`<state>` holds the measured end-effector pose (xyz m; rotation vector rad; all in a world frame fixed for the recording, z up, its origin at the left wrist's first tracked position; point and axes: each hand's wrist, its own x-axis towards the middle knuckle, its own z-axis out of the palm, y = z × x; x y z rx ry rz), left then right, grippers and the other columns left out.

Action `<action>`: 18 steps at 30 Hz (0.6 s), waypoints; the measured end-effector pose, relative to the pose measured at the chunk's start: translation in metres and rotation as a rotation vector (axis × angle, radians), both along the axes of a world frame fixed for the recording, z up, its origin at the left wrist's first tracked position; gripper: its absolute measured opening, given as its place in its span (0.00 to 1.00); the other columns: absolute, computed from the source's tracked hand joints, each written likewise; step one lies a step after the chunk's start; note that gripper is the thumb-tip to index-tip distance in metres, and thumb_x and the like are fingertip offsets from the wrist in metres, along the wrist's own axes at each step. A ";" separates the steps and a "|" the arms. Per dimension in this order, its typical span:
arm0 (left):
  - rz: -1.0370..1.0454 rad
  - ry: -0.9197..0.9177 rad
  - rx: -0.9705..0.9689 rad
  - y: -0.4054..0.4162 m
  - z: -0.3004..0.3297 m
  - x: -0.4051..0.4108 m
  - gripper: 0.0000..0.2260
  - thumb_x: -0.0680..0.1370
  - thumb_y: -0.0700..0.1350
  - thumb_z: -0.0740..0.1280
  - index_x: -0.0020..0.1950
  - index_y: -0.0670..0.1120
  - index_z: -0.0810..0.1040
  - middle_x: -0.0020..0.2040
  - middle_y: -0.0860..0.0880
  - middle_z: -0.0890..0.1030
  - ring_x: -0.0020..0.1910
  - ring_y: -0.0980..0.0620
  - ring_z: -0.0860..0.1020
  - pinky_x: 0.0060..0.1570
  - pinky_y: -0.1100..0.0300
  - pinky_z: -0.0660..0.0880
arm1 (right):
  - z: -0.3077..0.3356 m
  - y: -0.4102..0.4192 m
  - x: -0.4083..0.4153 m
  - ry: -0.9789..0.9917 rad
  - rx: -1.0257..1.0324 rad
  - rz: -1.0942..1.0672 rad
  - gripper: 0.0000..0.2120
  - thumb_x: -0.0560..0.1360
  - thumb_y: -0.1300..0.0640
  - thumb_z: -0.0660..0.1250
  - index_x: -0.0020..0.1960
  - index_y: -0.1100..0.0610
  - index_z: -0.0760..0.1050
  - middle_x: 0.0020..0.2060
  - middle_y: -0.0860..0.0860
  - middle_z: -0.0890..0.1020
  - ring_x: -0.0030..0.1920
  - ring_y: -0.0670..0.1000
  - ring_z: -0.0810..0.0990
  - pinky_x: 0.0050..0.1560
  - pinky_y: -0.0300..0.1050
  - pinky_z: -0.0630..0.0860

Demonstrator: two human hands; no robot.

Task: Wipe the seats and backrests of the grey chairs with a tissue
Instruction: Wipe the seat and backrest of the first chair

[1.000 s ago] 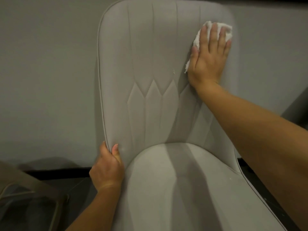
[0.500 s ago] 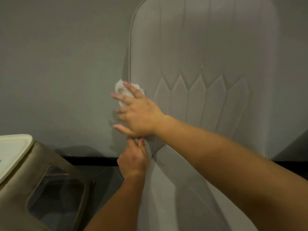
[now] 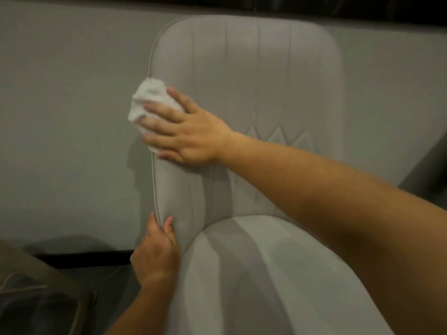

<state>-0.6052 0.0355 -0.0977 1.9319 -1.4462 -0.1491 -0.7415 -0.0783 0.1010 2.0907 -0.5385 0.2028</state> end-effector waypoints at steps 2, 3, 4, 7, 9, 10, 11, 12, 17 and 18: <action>0.000 0.003 0.002 -0.001 -0.001 0.000 0.32 0.75 0.64 0.44 0.66 0.43 0.68 0.45 0.33 0.80 0.41 0.32 0.78 0.40 0.46 0.70 | 0.027 -0.011 -0.011 -0.057 -0.042 -0.058 0.23 0.85 0.44 0.50 0.76 0.49 0.66 0.76 0.53 0.66 0.77 0.61 0.61 0.74 0.66 0.53; 0.002 0.003 0.003 0.000 -0.001 0.001 0.32 0.76 0.64 0.45 0.66 0.43 0.68 0.44 0.33 0.80 0.41 0.32 0.78 0.40 0.46 0.70 | 0.040 -0.016 -0.018 -0.097 -0.052 -0.111 0.23 0.85 0.44 0.49 0.78 0.48 0.62 0.78 0.53 0.63 0.78 0.61 0.59 0.75 0.65 0.51; 0.003 0.000 0.003 0.000 -0.002 0.001 0.31 0.76 0.64 0.45 0.66 0.43 0.68 0.44 0.33 0.81 0.41 0.32 0.78 0.40 0.46 0.70 | 0.052 -0.022 -0.026 -0.149 -0.050 -0.173 0.24 0.85 0.44 0.47 0.79 0.47 0.57 0.79 0.53 0.60 0.78 0.61 0.56 0.75 0.63 0.49; 0.009 -0.003 0.004 0.000 -0.001 0.000 0.31 0.76 0.64 0.44 0.66 0.44 0.68 0.46 0.34 0.81 0.42 0.32 0.78 0.40 0.47 0.69 | 0.086 -0.033 -0.052 -0.332 0.010 -0.346 0.25 0.85 0.46 0.44 0.81 0.48 0.52 0.80 0.53 0.54 0.79 0.60 0.51 0.77 0.60 0.48; 0.011 -0.001 -0.002 0.001 -0.001 0.000 0.31 0.76 0.64 0.44 0.66 0.44 0.68 0.46 0.33 0.80 0.42 0.32 0.78 0.40 0.46 0.70 | 0.100 -0.032 -0.069 -0.438 0.077 -0.392 0.24 0.85 0.50 0.44 0.81 0.50 0.53 0.80 0.54 0.55 0.79 0.59 0.51 0.77 0.56 0.50; 0.011 -0.001 -0.003 0.001 0.000 0.000 0.31 0.76 0.64 0.45 0.66 0.44 0.68 0.46 0.33 0.80 0.42 0.31 0.78 0.40 0.46 0.70 | 0.102 -0.030 -0.079 -0.483 0.099 -0.398 0.24 0.86 0.52 0.44 0.80 0.51 0.54 0.80 0.54 0.56 0.79 0.58 0.52 0.78 0.54 0.50; 0.011 -0.001 -0.002 0.002 0.000 -0.001 0.31 0.76 0.63 0.45 0.66 0.44 0.68 0.46 0.33 0.80 0.42 0.31 0.78 0.40 0.46 0.70 | 0.102 -0.027 -0.092 -0.517 0.106 -0.398 0.23 0.86 0.53 0.45 0.80 0.53 0.55 0.79 0.54 0.57 0.79 0.58 0.53 0.78 0.53 0.49; 0.012 -0.002 0.000 0.002 0.001 -0.001 0.31 0.76 0.63 0.45 0.66 0.44 0.68 0.46 0.33 0.80 0.42 0.31 0.78 0.40 0.46 0.70 | 0.099 -0.023 -0.106 -0.540 0.099 -0.395 0.23 0.86 0.54 0.46 0.80 0.54 0.56 0.79 0.55 0.58 0.79 0.58 0.54 0.78 0.52 0.49; 0.013 -0.002 0.006 0.003 0.002 -0.001 0.31 0.76 0.64 0.44 0.67 0.43 0.67 0.46 0.33 0.80 0.42 0.31 0.78 0.41 0.45 0.70 | 0.035 0.004 -0.151 -0.679 -0.012 -0.315 0.20 0.85 0.58 0.57 0.76 0.62 0.65 0.74 0.63 0.65 0.75 0.65 0.62 0.74 0.63 0.60; 0.018 0.000 0.010 0.003 0.001 0.000 0.31 0.76 0.64 0.44 0.67 0.44 0.67 0.46 0.33 0.80 0.43 0.31 0.78 0.41 0.45 0.69 | 0.017 0.009 -0.151 -0.700 -0.023 -0.306 0.21 0.84 0.57 0.58 0.75 0.63 0.65 0.74 0.64 0.66 0.75 0.66 0.62 0.73 0.65 0.61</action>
